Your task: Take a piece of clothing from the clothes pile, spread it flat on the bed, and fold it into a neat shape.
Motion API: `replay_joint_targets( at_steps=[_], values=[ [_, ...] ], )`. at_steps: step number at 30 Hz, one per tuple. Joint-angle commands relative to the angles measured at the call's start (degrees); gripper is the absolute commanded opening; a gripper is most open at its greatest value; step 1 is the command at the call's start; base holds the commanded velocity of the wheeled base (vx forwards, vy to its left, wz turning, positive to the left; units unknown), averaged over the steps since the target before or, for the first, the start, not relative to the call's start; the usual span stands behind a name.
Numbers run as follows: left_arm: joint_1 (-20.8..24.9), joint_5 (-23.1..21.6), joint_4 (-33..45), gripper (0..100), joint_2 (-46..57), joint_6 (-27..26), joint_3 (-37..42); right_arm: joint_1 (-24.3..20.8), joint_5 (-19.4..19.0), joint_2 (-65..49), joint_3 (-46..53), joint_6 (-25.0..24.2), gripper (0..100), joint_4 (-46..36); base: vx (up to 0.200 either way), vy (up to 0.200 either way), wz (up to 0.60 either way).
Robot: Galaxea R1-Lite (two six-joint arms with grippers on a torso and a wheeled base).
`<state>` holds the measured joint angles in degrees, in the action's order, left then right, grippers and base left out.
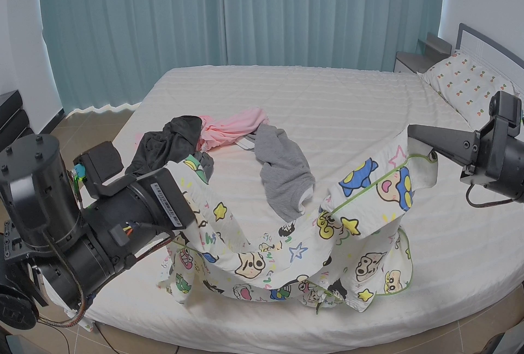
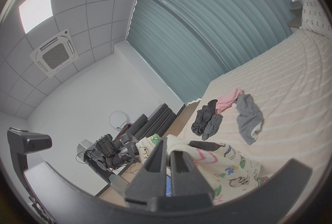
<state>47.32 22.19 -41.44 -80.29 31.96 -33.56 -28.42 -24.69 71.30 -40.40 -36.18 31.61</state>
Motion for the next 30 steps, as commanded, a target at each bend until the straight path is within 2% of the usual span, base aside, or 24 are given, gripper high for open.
replay_joint_targets(
  at_steps=[1,15,19,30],
  values=[
    [0.4,0.0,0.0,0,-0.7,0.0,-0.4,0.7,-0.1,-1.3,-0.3,0.0,0,0.0,0.000,-0.200,0.00],
    [1.1,0.2,-0.3,0,-4.7,-0.1,-3.3,4.9,-0.5,-2.2,0.3,-0.1,0,0.0,0.000,-0.200,0.00],
    [1.6,0.5,-3.9,0,-6.1,-0.2,-3.4,6.4,-0.7,-3.3,1.1,-0.2,0,0.0,0.000,-0.200,0.00],
    [3.6,0.6,-5.2,0,-8.0,-0.3,-3.6,6.8,-0.8,-4.3,2.3,-0.2,0,-0.1,0.000,-0.200,0.00]
  ],
)
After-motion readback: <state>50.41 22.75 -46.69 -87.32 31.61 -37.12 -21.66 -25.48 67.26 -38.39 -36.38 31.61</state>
